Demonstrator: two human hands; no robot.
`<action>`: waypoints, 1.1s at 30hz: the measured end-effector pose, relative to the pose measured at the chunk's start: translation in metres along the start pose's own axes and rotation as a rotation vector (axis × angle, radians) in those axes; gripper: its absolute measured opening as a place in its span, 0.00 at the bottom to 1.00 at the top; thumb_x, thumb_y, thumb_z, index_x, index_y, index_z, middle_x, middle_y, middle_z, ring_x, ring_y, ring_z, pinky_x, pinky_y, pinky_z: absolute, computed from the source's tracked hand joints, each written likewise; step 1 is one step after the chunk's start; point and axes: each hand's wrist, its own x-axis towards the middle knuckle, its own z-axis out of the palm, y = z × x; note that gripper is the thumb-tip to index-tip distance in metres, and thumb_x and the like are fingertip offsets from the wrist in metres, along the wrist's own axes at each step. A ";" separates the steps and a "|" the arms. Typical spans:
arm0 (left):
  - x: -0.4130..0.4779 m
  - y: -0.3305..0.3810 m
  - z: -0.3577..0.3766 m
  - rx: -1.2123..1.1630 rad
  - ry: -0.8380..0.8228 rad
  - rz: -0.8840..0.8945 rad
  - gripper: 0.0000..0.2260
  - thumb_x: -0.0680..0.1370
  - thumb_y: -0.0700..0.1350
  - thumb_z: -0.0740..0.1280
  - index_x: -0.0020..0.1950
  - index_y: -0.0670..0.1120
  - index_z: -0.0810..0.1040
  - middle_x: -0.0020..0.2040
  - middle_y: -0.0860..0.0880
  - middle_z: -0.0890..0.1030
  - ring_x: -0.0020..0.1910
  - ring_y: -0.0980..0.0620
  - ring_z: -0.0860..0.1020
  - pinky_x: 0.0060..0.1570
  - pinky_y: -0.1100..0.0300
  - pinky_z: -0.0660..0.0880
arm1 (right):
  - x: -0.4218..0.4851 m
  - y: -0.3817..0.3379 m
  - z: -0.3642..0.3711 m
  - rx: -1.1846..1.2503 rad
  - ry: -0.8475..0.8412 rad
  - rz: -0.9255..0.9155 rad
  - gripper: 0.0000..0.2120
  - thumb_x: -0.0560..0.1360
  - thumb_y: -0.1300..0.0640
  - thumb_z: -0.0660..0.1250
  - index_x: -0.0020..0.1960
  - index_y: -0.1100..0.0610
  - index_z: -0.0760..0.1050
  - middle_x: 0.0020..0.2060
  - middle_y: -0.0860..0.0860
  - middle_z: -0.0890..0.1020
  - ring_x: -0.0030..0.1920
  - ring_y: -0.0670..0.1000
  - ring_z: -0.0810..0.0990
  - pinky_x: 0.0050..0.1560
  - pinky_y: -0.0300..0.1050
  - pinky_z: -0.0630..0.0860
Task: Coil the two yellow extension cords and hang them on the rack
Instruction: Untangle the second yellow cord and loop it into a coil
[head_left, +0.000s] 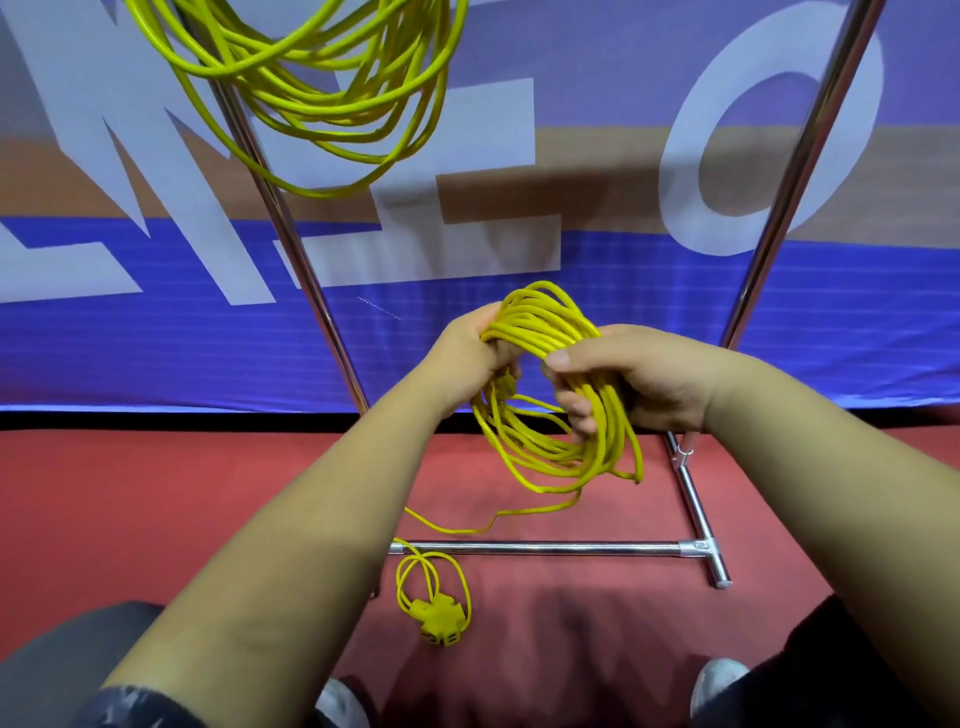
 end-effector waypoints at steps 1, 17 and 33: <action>0.002 0.004 -0.002 0.037 -0.011 0.004 0.06 0.80 0.40 0.69 0.56 0.47 0.81 0.46 0.35 0.83 0.39 0.43 0.82 0.43 0.43 0.82 | 0.000 -0.001 -0.001 0.052 -0.019 0.016 0.12 0.75 0.49 0.74 0.49 0.58 0.80 0.36 0.59 0.79 0.32 0.57 0.79 0.48 0.58 0.79; 0.011 0.008 0.028 0.374 0.032 0.035 0.07 0.74 0.42 0.66 0.41 0.54 0.75 0.34 0.50 0.80 0.30 0.53 0.76 0.31 0.54 0.73 | 0.012 -0.004 -0.012 0.129 0.118 0.276 0.16 0.77 0.41 0.70 0.49 0.55 0.77 0.30 0.45 0.69 0.26 0.46 0.69 0.40 0.48 0.78; -0.081 -0.222 0.105 0.374 -0.481 -0.535 0.35 0.76 0.31 0.62 0.81 0.51 0.64 0.76 0.45 0.72 0.61 0.47 0.79 0.54 0.59 0.76 | 0.016 0.008 -0.026 -0.081 0.400 0.399 0.15 0.83 0.51 0.66 0.39 0.51 0.69 0.27 0.44 0.60 0.21 0.46 0.57 0.33 0.42 0.59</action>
